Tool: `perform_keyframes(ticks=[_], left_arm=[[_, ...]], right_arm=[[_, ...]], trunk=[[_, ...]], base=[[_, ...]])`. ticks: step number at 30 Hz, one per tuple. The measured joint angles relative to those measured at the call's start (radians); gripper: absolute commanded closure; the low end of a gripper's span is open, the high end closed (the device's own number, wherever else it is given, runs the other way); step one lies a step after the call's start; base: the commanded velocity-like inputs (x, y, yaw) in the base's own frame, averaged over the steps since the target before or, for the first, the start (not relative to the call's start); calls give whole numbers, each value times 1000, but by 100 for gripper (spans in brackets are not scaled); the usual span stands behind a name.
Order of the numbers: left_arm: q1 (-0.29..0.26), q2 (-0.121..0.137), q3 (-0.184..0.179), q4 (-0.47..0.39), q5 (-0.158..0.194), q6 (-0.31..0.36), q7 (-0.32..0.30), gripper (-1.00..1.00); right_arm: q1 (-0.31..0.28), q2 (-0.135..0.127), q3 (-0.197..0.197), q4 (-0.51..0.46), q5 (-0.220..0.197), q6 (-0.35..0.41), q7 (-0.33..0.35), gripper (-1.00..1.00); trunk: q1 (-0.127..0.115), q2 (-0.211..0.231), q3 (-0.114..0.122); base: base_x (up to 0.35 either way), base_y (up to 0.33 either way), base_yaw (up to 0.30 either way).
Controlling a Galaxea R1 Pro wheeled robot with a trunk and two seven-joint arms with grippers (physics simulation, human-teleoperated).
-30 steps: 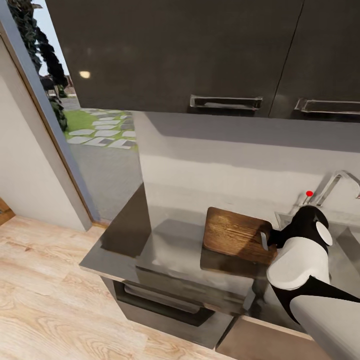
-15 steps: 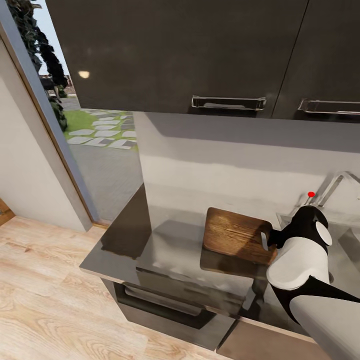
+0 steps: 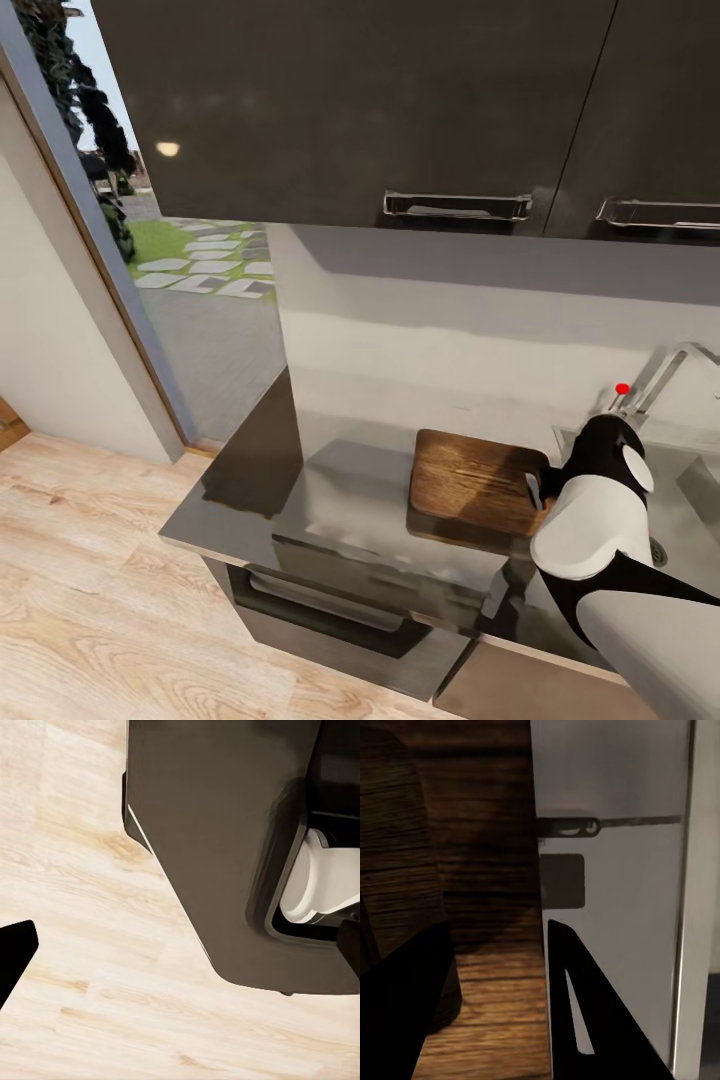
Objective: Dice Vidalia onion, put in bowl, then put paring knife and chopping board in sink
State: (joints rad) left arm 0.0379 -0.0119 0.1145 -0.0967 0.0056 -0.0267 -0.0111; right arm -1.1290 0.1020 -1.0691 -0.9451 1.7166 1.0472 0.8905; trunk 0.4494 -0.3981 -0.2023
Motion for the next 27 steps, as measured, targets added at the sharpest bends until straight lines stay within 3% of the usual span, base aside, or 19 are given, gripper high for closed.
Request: perform_keyframes(ticks=[27], left_arm=[[0, 0, 0, 0, 0, 0, 0, -100]], right_arm=[[0, 0, -49, 46, 0, 0, -25, 100]], trunk=[[0, 0, 0]], base=[[0, 0, 0]])
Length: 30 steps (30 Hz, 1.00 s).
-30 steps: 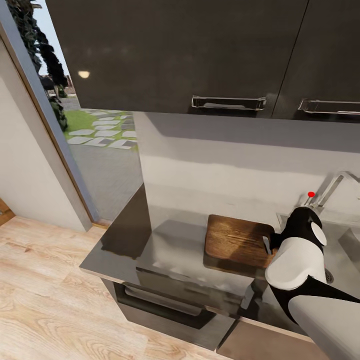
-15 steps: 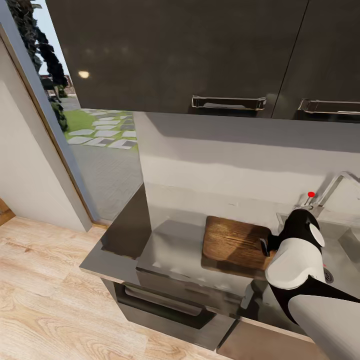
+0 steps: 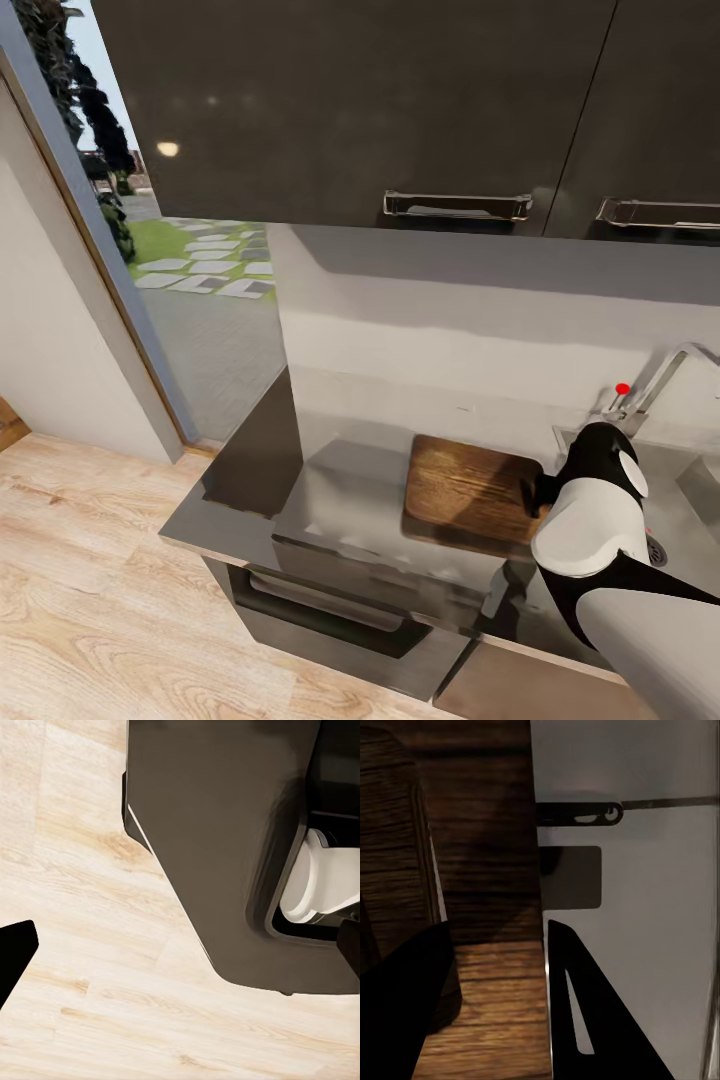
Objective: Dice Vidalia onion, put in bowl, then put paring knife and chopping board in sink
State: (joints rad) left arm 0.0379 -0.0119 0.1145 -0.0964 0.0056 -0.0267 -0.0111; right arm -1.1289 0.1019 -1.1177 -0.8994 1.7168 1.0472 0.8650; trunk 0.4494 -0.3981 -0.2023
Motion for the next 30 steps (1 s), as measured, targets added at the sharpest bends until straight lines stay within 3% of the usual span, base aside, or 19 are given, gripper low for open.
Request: perform_keyframes(ticks=[23, 30], left_arm=[[0, 0, 0, 0, 0, 0, 0, -100], [0, 0, 0, 0, 0, 0, 0, -100]], right_arm=[[0, 0, -2, 0, -1, 0, -15, 100], [0, 0, -32, 0, -1, 0, -88, 100]], trunk=[[0, 0, -6], [0, 0, -6]], base=[[0, 0, 0], [0, 0, 0]])
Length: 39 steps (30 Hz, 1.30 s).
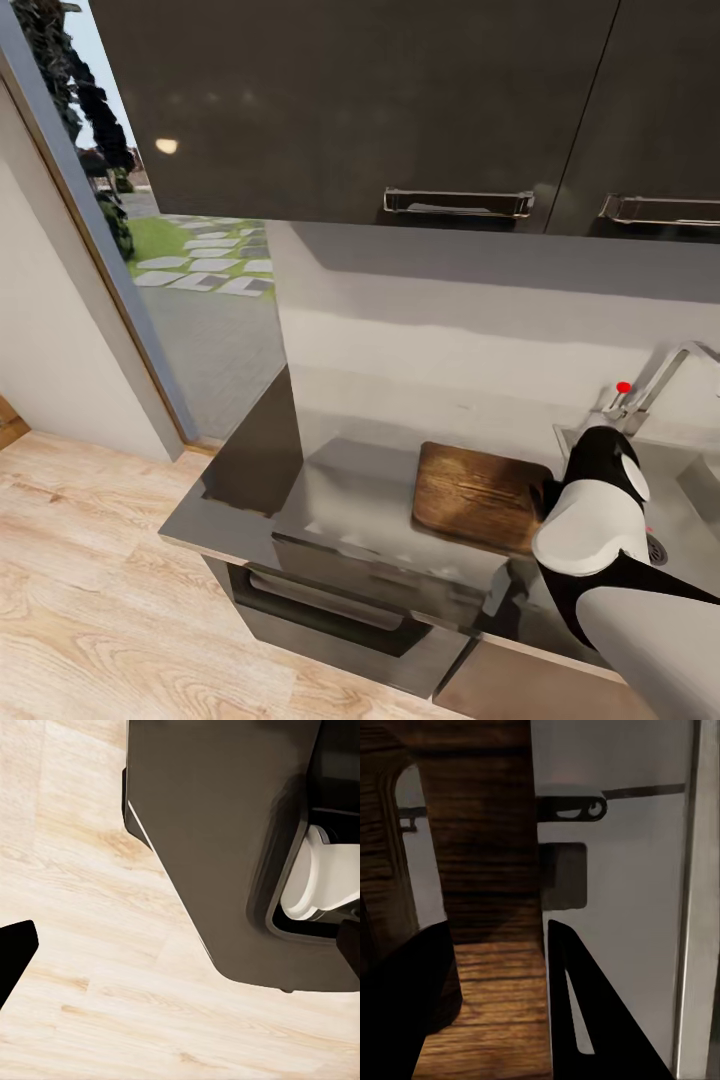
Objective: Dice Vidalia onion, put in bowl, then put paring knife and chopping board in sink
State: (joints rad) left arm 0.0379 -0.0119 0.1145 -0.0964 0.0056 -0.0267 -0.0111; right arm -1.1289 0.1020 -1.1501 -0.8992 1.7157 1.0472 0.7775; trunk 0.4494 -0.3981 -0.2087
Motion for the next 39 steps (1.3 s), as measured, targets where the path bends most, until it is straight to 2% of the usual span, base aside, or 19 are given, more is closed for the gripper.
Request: perform_keyframes(ticks=[7, 39], left_arm=[[0, 0, 0, 0, 0, 0, 0, -100], [0, 0, 0, 0, 0, 0, 0, -100]], right_arm=[[0, 0, -20, 3, -1, 0, -23, 100], [0, 0, -22, 7, -4, 0, -25, 100]], trunk=[[0, 0, 0], [0, 0, -5]], base=[[0, 0, 0], [0, 0, 0]])
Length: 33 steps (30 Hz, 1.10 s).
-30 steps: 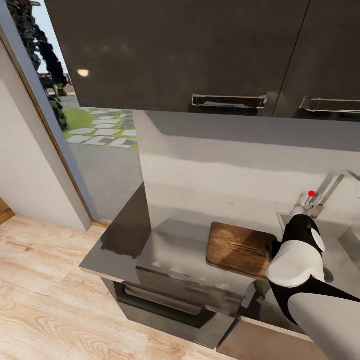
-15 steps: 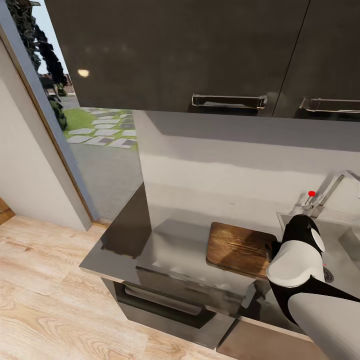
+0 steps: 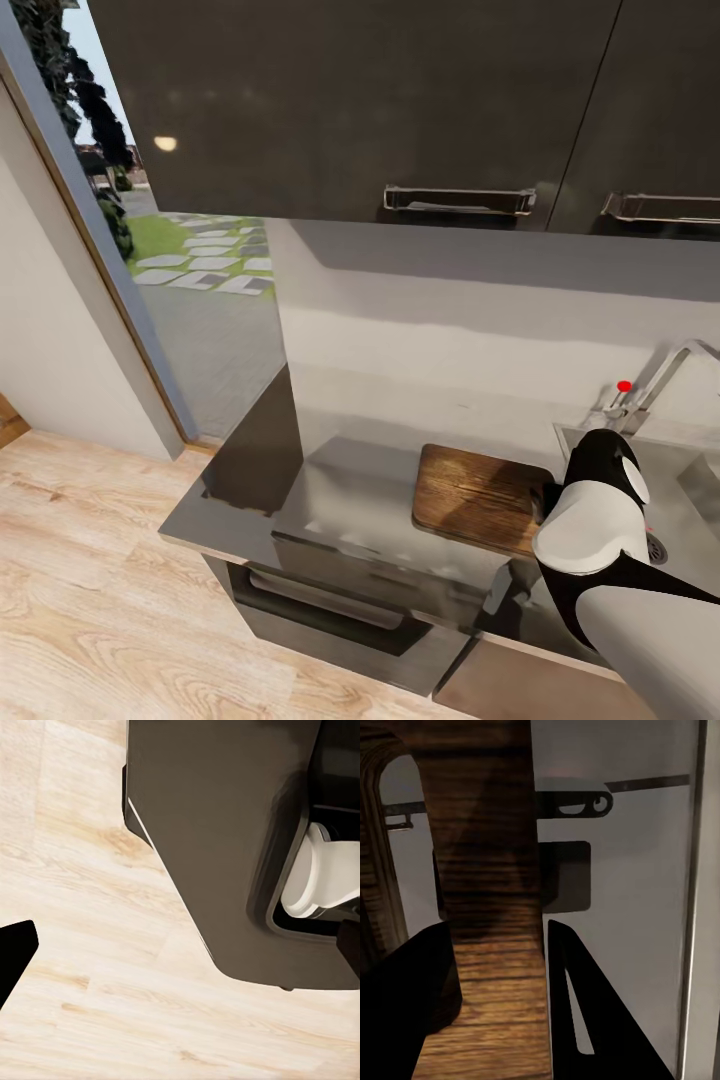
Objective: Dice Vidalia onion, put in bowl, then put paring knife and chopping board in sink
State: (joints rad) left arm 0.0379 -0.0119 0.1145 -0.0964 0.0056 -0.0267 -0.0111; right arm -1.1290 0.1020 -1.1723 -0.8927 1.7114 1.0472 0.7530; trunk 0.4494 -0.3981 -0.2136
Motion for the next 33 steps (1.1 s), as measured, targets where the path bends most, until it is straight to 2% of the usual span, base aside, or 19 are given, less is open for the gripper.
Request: perform_keyframes(ticks=[2, 3, 19, 33], left_arm=[[0, 0, 0, 0, 0, 0, 0, -100], [0, 0, 0, 0, 0, 0, 0, -100], [0, 0, 0, 0, 0, 0, 0, -100], [0, 0, 0, 0, 0, 0, 0, -100]], right_arm=[[0, 0, 0, 0, 0, 0, 0, 100], [0, 0, 0, 0, 0, 0, 0, -100], [0, 0, 0, 0, 1, 0, 0, -100], [0, 0, 1, -1, -3, 0, -1, -100]], trunk=[[0, 0, 0], [0, 0, 0], [0, 0, 1], [0, 0, 19]], base=[[0, 0, 0], [0, 0, 0], [0, 0, 0], [0, 0, 0]])
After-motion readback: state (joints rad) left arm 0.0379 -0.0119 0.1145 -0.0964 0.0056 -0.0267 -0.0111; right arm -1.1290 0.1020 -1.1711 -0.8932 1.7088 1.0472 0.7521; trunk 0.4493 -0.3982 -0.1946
